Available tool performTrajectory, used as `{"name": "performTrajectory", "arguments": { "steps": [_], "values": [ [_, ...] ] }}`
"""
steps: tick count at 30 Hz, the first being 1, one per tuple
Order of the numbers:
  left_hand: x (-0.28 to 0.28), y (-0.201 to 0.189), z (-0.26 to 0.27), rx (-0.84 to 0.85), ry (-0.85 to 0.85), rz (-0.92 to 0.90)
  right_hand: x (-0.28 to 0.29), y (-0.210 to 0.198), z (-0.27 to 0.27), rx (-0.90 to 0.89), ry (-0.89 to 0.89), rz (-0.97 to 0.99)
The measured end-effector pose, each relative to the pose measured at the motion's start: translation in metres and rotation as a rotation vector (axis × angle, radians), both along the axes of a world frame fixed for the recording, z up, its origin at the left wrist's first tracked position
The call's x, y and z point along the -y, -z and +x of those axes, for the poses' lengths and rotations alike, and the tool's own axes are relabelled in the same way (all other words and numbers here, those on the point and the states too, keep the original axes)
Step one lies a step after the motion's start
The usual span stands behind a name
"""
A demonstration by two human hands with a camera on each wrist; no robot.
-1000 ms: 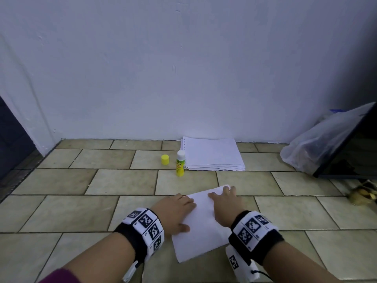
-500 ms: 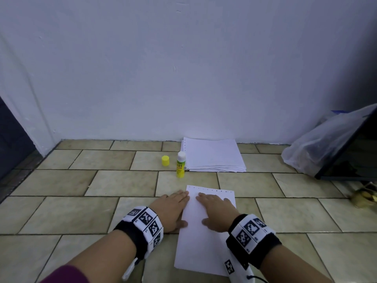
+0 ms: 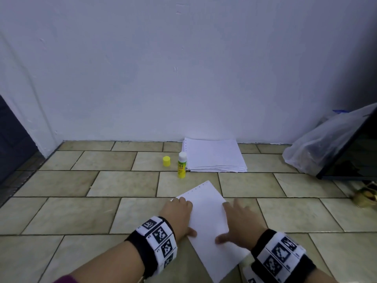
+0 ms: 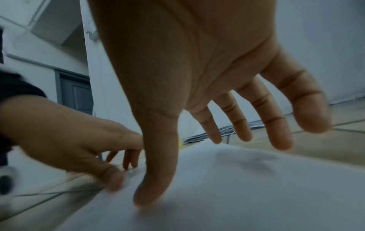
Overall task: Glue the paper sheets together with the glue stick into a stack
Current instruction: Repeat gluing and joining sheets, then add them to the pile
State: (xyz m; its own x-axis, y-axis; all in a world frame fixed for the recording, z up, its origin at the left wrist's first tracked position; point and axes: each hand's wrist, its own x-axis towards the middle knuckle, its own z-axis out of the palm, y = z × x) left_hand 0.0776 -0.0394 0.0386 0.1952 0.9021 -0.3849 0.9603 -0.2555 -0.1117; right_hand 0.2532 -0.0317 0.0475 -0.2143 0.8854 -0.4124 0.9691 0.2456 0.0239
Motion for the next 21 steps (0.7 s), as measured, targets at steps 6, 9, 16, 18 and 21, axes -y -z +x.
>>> {"name": "performTrajectory", "arguments": {
  "steps": [6,9,16,18,21],
  "values": [
    [-0.008,-0.008,-0.020,0.079,0.063,0.057,-0.003,0.002,0.010,-0.015,-0.157,-0.047],
    [-0.008,-0.003,-0.035,0.188,0.101,0.002,-0.014,0.004,0.025,-0.050,-0.094,-0.038],
    [-0.010,-0.004,-0.053,0.080,0.048,0.020,-0.018,0.020,0.042,-0.137,0.053,-0.021],
    [-0.013,-0.002,-0.055,0.102,0.045,0.008,-0.020,0.019,0.042,-0.154,0.061,-0.022],
    [-0.014,0.004,-0.058,0.139,0.013,-0.020,-0.031,0.014,0.040,-0.156,0.020,-0.054]
  ]
}}
